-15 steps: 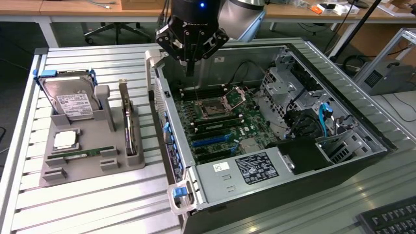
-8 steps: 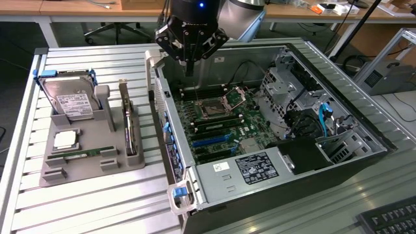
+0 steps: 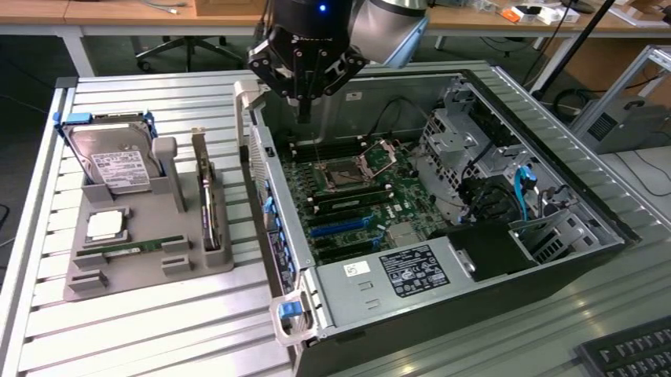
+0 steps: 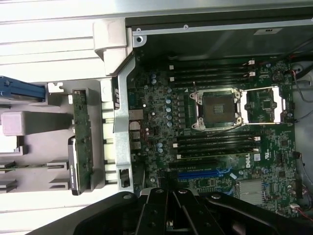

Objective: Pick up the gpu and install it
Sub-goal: 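Reach for the gpu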

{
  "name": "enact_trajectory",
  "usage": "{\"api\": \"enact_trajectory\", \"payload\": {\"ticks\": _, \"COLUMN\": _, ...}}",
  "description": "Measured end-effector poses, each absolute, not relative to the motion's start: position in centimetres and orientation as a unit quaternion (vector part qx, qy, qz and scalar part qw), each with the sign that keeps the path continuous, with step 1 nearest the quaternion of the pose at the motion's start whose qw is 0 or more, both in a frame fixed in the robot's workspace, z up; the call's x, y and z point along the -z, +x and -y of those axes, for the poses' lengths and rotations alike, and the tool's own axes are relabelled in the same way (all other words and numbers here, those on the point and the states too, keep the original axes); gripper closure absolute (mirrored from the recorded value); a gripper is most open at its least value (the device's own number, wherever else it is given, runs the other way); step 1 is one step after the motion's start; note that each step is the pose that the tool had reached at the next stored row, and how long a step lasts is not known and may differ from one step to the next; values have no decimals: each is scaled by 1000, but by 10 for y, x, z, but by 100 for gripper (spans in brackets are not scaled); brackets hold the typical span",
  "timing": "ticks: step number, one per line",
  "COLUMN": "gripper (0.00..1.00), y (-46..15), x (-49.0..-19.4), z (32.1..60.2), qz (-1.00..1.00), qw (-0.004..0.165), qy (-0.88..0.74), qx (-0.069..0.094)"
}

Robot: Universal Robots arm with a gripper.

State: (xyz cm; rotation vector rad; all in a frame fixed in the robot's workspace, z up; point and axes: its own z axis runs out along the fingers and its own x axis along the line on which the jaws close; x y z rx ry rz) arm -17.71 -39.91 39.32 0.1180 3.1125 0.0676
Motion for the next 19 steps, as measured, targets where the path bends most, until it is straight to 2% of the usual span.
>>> {"api": "enact_trajectory", "payload": {"ticks": 19, "gripper": 90, "y": -186, "x": -393, "z": 399, "qz": -999, "qw": 13, "qy": 38, "qx": -22}}
